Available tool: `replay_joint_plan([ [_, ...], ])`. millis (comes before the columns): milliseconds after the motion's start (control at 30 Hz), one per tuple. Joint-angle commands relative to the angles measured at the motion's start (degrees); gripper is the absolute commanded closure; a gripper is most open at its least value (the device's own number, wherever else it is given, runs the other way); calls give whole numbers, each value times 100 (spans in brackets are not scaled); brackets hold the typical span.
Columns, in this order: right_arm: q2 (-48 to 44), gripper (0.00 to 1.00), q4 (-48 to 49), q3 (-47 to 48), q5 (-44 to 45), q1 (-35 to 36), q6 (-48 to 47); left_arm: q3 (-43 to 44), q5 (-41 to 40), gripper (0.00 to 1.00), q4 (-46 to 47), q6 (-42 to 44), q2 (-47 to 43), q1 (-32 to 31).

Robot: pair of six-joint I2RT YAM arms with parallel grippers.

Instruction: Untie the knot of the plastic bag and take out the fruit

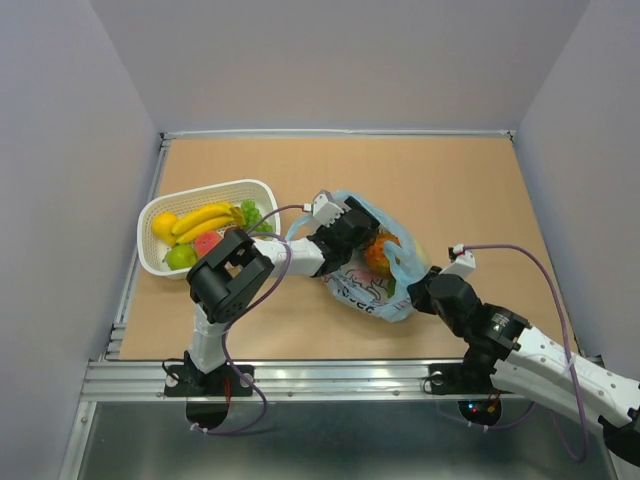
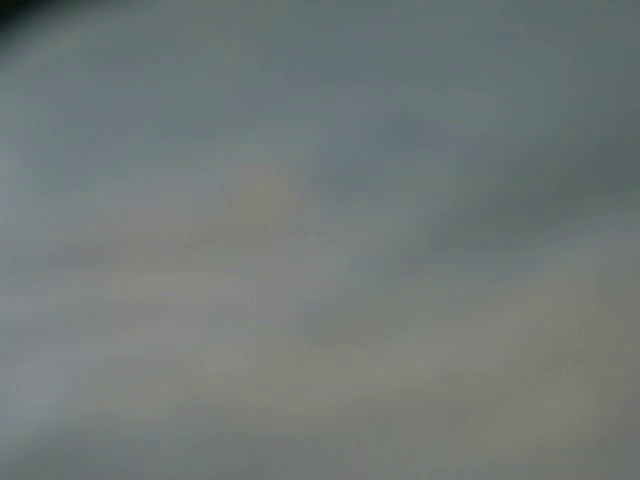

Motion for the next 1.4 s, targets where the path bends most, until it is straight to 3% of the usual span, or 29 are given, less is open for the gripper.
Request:
replay_joint_plan([
  [0,-19,89,291,178,-157,-34,-110,373,-21,10,-84,28,263,37],
  [200,34,89,282,178,-183,-34,-128,557,76,34,-232,274,456,29],
  [333,51,89,282,178,-139,-34,-137,628,207,37,-330,441,501,29],
  [433,43,89,282,204,-69,-34,-180,610,225,68,-374,537,527,29],
  [467,43,89,282,213,-25,-34,-198,593,234,84,-383,651,475,29],
  [567,-1,89,273,230,36,-34,-225,575,225,100,-374,923,299,20],
  [1133,43,90,159,652,1293,-34,-400,-31,-416,100,-1217,3277,-1950,-709],
  [1367,-89,92,54,758,1636,-34,-444,-435,180,100,-1709,4201,-2969,-771],
])
